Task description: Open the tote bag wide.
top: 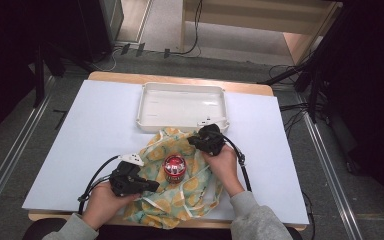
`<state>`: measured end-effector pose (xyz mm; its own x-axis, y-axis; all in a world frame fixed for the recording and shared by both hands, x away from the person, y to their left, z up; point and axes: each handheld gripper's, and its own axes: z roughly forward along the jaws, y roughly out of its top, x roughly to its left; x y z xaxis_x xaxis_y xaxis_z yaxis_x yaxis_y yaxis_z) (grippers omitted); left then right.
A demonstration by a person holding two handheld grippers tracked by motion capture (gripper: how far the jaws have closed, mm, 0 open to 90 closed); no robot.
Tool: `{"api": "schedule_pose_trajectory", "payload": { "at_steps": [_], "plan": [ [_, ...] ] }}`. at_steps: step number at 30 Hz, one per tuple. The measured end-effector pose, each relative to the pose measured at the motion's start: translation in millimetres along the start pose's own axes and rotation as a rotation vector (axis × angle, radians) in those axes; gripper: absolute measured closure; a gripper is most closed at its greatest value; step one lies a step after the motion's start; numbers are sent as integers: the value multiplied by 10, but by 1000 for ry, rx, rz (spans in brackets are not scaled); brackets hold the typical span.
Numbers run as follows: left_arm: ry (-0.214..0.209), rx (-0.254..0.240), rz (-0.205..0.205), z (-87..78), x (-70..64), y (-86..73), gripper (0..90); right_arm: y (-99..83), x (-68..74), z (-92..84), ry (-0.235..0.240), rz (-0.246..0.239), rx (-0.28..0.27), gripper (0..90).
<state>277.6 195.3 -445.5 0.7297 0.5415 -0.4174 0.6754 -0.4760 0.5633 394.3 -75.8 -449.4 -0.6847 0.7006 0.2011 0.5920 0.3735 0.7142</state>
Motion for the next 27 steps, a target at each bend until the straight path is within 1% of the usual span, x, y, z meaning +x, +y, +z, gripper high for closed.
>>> {"api": "schedule_pose_trajectory", "payload": {
  "at_steps": [1,2,4,10,12,17,19,22,23,27],
  "plan": [
    [-8,-7,-2,-5,4,1,878,2,8,-5,2,0,-3,900],
    [-12,-5,0,-8,7,4,870,5,18,-17,6,-8,-4,900],
    [-25,3,1,-9,17,11,840,11,29,-37,7,-11,-11,900],
    [-20,-23,7,-58,13,23,808,15,46,-92,19,-19,-5,883],
    [-27,-31,2,-71,9,36,791,19,58,-106,22,-24,-5,875],
    [-22,-35,20,-117,-18,70,744,25,101,-148,36,-30,-11,851],
    [-15,-50,22,-139,-34,83,723,27,121,-178,37,-34,-11,851],
    [-27,-57,22,-168,-37,105,709,27,143,-213,43,-40,-11,851],
    [-22,-62,20,-179,-43,117,704,26,150,-223,46,-41,-10,850],
    [-7,-74,33,-230,-43,159,685,14,181,-277,52,-50,-10,823]
  ]
}}
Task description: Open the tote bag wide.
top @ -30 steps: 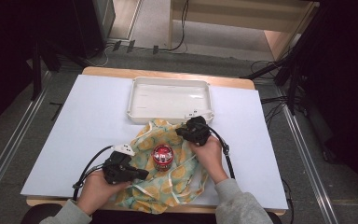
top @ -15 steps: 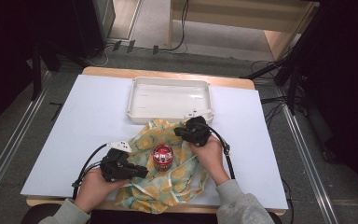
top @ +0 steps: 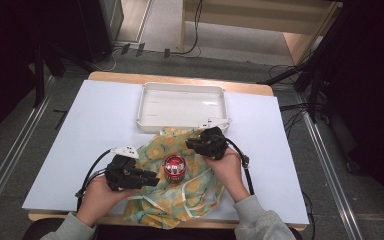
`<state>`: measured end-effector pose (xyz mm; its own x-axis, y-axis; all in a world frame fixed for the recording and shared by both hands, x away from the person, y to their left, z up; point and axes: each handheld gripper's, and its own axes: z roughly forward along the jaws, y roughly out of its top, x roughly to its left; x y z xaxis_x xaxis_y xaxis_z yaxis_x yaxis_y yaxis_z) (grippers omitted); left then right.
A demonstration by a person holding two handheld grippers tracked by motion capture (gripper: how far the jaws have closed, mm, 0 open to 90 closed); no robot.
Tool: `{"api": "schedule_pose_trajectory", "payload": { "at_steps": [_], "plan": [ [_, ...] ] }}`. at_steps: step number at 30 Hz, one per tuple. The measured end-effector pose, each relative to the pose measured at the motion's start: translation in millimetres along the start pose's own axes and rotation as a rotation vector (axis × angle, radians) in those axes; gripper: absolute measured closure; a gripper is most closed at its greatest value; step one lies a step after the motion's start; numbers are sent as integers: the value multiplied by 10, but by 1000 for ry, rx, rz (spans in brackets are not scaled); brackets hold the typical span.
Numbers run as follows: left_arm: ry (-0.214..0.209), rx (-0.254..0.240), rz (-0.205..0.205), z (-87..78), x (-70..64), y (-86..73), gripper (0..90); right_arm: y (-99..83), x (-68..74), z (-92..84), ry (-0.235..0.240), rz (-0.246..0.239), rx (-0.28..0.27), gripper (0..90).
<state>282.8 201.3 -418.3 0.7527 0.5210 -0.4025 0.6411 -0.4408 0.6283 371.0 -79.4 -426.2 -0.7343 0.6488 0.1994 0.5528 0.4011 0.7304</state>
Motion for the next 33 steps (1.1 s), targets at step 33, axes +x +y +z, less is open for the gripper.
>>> {"api": "schedule_pose_trajectory", "payload": {
  "at_steps": [33],
  "plan": [
    [22,-43,20,-77,177,494,468,-576,297,-113,46,-28,129,876]
  ]
}}
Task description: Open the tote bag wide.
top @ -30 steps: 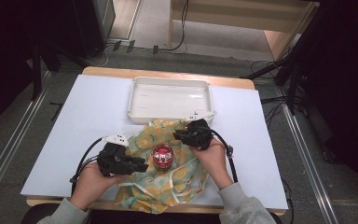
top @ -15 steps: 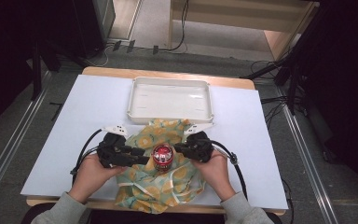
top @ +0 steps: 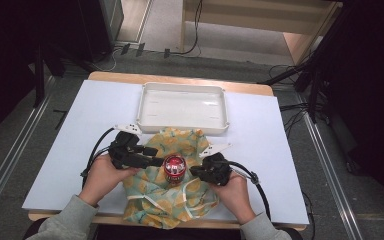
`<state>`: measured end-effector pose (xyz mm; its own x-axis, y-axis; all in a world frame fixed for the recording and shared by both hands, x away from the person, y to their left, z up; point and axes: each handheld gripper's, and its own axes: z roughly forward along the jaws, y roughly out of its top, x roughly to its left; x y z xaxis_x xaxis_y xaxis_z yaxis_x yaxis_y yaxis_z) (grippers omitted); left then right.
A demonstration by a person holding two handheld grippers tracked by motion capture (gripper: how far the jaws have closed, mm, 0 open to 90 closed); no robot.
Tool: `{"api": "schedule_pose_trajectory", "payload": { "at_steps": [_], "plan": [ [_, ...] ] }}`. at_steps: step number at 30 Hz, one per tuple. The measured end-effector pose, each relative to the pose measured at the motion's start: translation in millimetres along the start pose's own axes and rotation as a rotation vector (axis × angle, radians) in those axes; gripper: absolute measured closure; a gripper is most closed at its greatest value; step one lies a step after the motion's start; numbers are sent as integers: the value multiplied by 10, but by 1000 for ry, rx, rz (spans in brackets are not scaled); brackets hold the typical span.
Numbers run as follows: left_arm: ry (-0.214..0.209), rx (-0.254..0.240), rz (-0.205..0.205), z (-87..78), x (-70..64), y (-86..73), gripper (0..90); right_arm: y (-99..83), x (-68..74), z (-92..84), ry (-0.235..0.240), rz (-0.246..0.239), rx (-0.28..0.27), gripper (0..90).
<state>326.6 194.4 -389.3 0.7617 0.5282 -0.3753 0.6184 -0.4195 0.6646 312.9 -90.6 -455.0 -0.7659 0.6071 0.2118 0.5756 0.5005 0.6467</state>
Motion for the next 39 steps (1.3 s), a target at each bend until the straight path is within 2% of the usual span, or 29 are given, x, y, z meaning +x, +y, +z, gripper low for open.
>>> {"api": "schedule_pose_trajectory", "payload": {
  "at_steps": [3,15,23,27,34,39],
  "plan": [
    [-9,-4,-10,17,37,17,451,-53,-2,-12,1,3,9,876],
    [6,3,16,46,123,17,417,-262,34,-72,10,23,42,876],
    [-2,0,26,58,158,2,408,-360,87,-120,14,29,52,894],
    [-3,0,34,69,165,-13,403,-338,94,-188,23,32,10,883],
    [1,-6,68,61,155,-43,376,-267,70,-320,29,16,-70,780],
    [1,-7,72,63,152,-65,372,-259,57,-378,8,9,-84,722]
  ]
}}
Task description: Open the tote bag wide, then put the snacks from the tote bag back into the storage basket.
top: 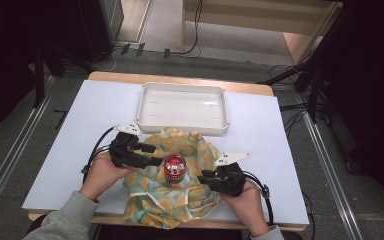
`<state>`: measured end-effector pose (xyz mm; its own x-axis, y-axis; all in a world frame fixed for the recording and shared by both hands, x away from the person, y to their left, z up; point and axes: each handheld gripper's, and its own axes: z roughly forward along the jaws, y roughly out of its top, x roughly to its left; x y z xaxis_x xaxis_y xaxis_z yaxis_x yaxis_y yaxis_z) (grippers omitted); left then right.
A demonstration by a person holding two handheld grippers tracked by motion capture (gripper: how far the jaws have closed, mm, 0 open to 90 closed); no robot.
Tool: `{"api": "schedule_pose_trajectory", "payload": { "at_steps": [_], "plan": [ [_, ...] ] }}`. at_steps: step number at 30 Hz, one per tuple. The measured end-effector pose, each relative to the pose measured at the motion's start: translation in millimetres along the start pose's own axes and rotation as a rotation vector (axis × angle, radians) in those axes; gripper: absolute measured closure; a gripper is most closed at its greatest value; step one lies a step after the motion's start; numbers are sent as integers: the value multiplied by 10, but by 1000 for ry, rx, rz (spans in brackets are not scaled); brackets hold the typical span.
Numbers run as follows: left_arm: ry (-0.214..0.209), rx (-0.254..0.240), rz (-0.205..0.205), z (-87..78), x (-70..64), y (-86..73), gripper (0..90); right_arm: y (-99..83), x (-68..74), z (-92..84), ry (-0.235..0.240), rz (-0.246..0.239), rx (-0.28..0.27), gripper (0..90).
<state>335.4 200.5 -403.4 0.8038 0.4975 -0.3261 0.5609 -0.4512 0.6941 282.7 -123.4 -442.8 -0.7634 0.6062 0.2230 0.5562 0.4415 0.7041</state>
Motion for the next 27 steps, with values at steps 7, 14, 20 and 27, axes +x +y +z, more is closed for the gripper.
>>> {"api": "schedule_pose_trajectory", "payload": {
  "at_steps": [7,14,20,27],
  "plan": [
    [1,3,11,20,-17,-22,371,4,-75,-72,-21,11,-36,652],
    [-6,6,13,24,-23,-66,369,4,-129,-129,-35,20,-57,597],
    [-13,20,28,35,-54,-116,369,5,-173,-155,-36,33,-62,565],
    [-36,17,36,42,-76,-180,367,5,-200,-156,-25,43,-68,541]
  ]
}}
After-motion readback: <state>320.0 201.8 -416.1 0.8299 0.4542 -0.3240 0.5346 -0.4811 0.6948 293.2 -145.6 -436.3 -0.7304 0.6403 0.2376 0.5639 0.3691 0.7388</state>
